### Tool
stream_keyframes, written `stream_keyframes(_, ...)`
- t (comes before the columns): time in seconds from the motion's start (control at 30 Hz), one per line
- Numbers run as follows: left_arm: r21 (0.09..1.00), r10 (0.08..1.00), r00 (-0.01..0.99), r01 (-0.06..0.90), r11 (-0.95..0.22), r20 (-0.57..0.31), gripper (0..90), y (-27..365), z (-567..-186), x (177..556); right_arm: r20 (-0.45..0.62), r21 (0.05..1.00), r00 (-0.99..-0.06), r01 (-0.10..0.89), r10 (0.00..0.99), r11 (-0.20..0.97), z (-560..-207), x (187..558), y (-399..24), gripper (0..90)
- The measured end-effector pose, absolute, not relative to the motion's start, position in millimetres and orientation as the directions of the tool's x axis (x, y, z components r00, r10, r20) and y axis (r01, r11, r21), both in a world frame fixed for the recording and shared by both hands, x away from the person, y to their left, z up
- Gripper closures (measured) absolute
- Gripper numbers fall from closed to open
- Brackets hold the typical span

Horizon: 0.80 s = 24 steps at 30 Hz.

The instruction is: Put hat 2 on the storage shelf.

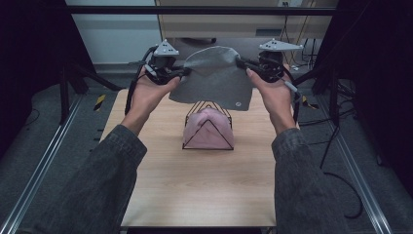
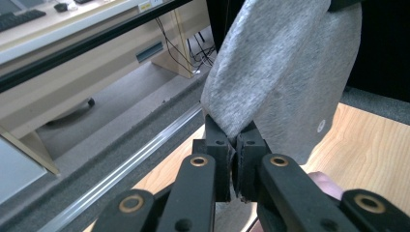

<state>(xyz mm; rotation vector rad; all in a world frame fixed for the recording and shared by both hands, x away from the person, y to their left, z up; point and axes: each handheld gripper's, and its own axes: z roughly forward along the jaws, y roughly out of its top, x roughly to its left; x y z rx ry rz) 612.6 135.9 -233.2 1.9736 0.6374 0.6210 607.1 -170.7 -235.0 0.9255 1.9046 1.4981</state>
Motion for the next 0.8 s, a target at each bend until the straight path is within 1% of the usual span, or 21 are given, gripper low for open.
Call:
stream_keyframes(0.23,0.884,0.666,0.732,0.205,-0.421,0.147,86.7,138.0,-258.4,626.1,-0.028,0.954,-0.609,0.222,0.793,0.203,-258.1,624.5,-163.0,85.9)
stream_keyframes(0.3,0.885,0.667,0.734,0.22,-0.411,0.128,86.7,139.2,-265.5,628.3,-0.033,0.948,-0.609,0.231,0.793,0.217,-265.0,626.9,-160.6,85.9)
stream_keyframes(0.4,0.883,0.664,0.739,0.233,-0.409,0.112,86.8,140.0,-272.0,628.0,-0.025,0.947,-0.609,0.239,0.793,0.214,-271.7,627.8,-159.6,85.9)
stream_keyframes(0.8,0.878,0.657,0.747,0.246,-0.41,0.097,86.7,138.3,-288.1,623.0,0.0,0.941,-0.608,0.269,0.794,0.206,-286.7,624.6,-161.6,85.9)
